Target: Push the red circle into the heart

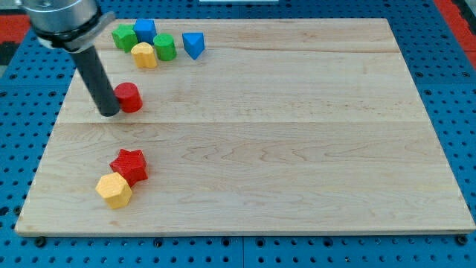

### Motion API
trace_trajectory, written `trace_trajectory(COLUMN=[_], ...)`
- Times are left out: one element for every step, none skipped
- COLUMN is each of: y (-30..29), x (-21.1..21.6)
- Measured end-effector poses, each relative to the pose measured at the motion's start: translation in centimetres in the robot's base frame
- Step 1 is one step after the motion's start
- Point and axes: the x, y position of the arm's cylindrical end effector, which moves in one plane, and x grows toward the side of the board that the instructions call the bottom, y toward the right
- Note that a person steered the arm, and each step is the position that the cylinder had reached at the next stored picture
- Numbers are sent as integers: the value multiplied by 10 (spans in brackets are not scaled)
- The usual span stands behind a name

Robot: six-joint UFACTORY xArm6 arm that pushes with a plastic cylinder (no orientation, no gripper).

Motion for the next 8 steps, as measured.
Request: trace_trajectory(y=[30, 31, 31, 36, 41, 4, -1, -1], x=[-3, -63, -110, -86, -52, -52, -64, -88])
